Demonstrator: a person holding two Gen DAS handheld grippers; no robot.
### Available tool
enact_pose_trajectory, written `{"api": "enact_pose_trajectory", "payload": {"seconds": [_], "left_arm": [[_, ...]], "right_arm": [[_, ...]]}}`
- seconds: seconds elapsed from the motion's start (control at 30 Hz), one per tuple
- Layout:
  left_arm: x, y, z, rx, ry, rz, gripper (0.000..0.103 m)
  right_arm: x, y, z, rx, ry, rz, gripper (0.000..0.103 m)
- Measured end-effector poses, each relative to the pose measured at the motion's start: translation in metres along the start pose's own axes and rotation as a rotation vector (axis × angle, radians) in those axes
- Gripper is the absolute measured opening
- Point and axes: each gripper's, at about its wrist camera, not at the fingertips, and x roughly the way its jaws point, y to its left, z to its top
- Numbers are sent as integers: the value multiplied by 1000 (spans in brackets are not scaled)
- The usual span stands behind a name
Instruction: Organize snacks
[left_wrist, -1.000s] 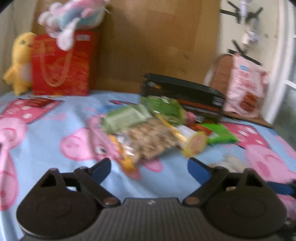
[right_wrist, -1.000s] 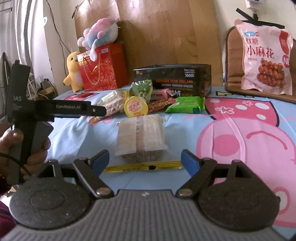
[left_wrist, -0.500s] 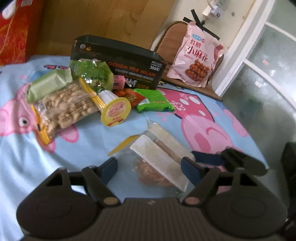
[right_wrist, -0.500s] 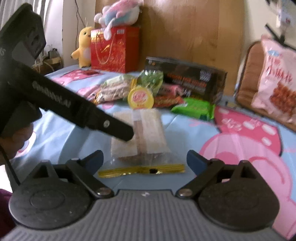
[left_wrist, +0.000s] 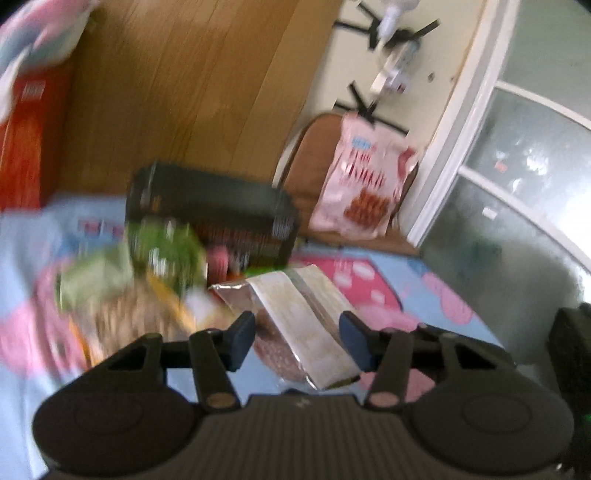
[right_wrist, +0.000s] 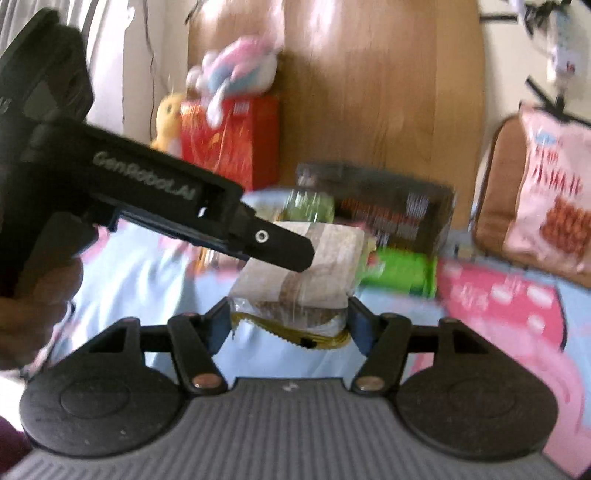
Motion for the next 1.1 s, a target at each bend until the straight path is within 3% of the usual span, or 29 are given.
{"api": "enact_pose_trajectory", "payload": {"seconds": [0.13,0.27,0.4,0.53,0.57,0.63,0.7,0.8,0.93,0.97,1.03,1.1], "left_arm": [[23,5,53,73,-49,39,50],[63,29,108,33,-36,38,50],[105,53,138,25,-18,75,51],[128,75,140,-20,35,116,54],[123,82,139,-28,15,122,54],[102,100,133,-43,-86,166,65],[91,124,131,-106,-133,246,67],[100,161,128,-233,-60,292,60],[125,164,116,-210,50,313,46],[130,161,112,-202,73,299,41],[131,152,104,-206,83,252,42],[128,136,101,-179,83,283,43]], "right_arm": [[31,-30,42,45,-31,-9,67],[74,-66,83,117,-11,-16,68],[122,-100,109,211,46,-9,68],[159,-114,110,221,115,-27,75],[157,-116,109,225,106,-46,80],[137,-125,105,254,18,-76,78],[115,-140,99,337,-63,-97,78],[103,-160,85,458,-83,-167,79],[117,-168,67,529,48,-180,79],[122,-167,64,539,74,-163,78],[129,-168,61,569,98,-104,77],[131,-164,59,581,111,-66,77]]}}
